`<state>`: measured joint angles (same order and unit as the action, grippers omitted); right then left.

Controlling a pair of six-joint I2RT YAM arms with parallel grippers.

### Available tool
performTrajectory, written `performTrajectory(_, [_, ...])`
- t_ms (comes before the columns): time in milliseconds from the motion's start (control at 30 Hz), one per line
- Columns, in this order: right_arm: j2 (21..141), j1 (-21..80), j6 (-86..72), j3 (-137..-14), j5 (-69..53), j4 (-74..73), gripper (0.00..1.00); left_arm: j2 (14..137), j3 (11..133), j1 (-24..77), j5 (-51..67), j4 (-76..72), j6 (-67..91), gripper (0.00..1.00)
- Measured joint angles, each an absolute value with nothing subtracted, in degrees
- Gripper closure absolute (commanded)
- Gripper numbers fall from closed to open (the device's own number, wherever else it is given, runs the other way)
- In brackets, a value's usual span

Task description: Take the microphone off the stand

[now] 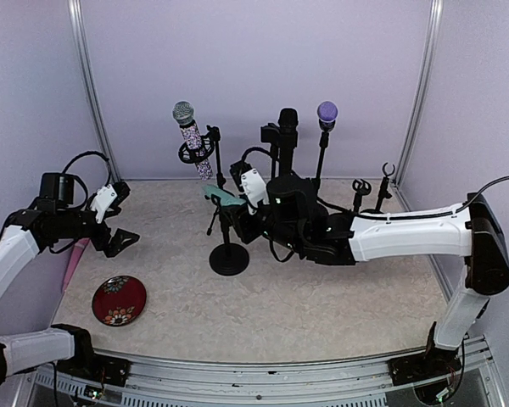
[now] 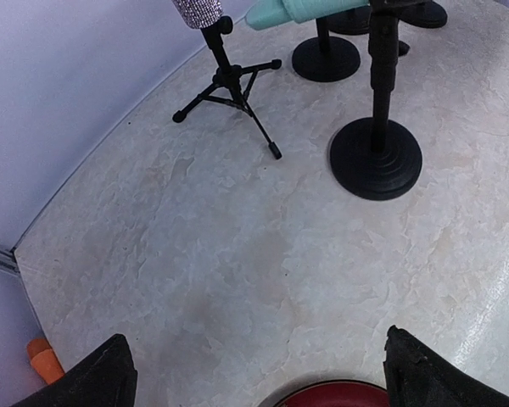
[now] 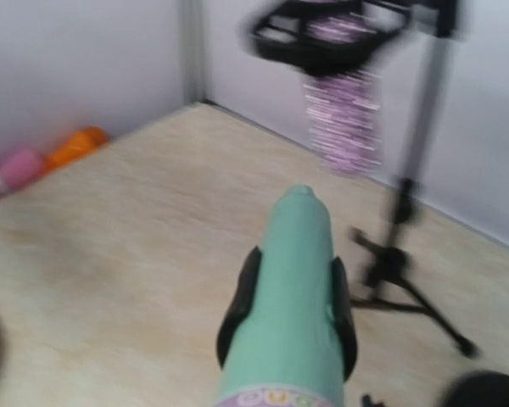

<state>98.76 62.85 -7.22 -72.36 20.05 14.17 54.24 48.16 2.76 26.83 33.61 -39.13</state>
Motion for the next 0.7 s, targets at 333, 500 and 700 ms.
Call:
performTrajectory(333, [113.32, 69.84, -6.61, -89.45, 17.37, 17.47, 1.00, 56.95, 50.54, 5.04, 30.02, 32.47, -32.56, 0.06])
performTrajectory(500, [119.22, 70.94, -5.85, -97.01, 17.32, 17.45, 1.00, 57.91, 50.13, 9.10, 30.92, 30.52, -29.30, 0.12])
performTrajectory(700, [121.54, 71.35, -5.63, -99.85, 17.80, 17.45, 1.00, 59.72, 47.66, 11.44, 30.35, 25.82, -25.23, 0.27])
